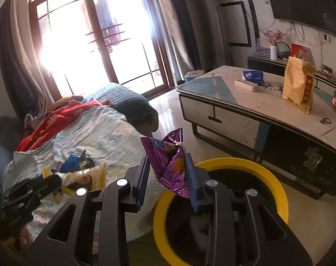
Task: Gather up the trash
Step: 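Carry the yellow-white and purple wrappers over the bin with both tools, then open both tools over the bin to drop the two wrappers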
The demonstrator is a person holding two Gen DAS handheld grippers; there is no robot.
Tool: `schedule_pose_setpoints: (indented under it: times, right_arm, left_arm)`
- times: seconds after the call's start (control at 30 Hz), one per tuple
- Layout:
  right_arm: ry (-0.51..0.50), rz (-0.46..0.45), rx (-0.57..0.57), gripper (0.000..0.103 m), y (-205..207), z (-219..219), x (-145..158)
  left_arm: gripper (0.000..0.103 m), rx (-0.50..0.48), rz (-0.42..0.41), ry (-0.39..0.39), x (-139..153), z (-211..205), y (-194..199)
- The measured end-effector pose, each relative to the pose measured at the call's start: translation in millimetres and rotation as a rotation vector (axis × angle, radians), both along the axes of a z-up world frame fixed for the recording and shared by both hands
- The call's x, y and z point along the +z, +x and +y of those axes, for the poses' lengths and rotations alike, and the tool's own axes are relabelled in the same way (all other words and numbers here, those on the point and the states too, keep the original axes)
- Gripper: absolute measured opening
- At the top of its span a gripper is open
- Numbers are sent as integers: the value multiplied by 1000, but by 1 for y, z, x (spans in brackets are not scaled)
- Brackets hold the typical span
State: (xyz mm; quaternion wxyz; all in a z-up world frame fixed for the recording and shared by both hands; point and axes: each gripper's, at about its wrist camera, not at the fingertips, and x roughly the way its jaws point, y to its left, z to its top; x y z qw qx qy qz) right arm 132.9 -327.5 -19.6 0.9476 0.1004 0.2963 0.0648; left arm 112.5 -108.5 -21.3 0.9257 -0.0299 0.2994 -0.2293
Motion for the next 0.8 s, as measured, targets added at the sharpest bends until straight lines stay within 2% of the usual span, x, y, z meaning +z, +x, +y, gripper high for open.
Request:
schedule_pose_setpoints:
  times: [0.8]
  right_arm:
    - [55,87,-149,30,-3,-82,-31]
  left_arm:
    - [25,-186,50,140,-41,-86,-3]
